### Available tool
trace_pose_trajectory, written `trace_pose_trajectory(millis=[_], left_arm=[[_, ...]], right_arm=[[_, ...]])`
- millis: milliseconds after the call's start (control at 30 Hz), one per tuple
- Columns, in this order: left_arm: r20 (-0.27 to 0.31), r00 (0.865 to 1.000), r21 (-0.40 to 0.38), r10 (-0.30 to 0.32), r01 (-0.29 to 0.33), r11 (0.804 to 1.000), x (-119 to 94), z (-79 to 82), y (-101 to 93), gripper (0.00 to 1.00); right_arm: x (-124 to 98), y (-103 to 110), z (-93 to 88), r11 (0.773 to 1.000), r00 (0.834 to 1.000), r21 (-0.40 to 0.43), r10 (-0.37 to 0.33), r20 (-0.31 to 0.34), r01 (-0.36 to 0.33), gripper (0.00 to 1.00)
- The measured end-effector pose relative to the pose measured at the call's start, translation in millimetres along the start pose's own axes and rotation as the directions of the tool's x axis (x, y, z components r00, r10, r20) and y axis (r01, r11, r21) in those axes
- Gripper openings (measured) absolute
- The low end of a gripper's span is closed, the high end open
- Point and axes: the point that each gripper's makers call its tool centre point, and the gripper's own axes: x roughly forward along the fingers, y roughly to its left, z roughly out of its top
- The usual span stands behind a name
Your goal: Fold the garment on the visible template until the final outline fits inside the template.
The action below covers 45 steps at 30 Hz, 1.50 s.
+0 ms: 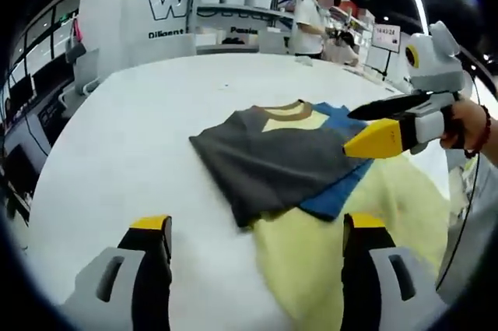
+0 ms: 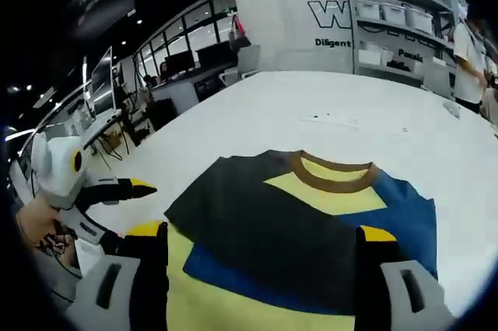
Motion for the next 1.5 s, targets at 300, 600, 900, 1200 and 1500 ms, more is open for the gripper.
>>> trace_pose_trajectory(millis=[300,600,900,1200,1500], left_arm=[[0.033,0.999,0.0,0.032,-0.032,0.999,2,9.2,6.6,0.66],[0.039,0.999,-0.107,0.018,-0.014,0.994,7,12.6,4.4,0.6],[0.03,0.999,-0.223,0.035,-0.027,0.974,17,12.1,9.5,0.41],[-0.011,1.0,-0.26,0.026,-0.028,0.965,20,0.6,4.6,0.11],[-0.028,0.998,-0.206,0.054,-0.058,0.977,18,-4.5,5.8,0.03]], right_arm=[[-22,-44,-28.0,0.994,0.994,0.007,-0.11,-0.015,0.11,0.99],[-40,-74,-52.5,0.981,0.983,0.058,-0.183,-0.03,0.184,0.99],[-55,-100,-64.5,0.962,0.968,0.114,-0.248,-0.033,0.25,0.98],[-58,-117,-73.5,0.942,0.96,0.184,-0.279,-0.028,0.279,0.96],[-62,-118,-81.0,0.937,0.957,0.196,-0.287,-0.033,0.288,0.96]])
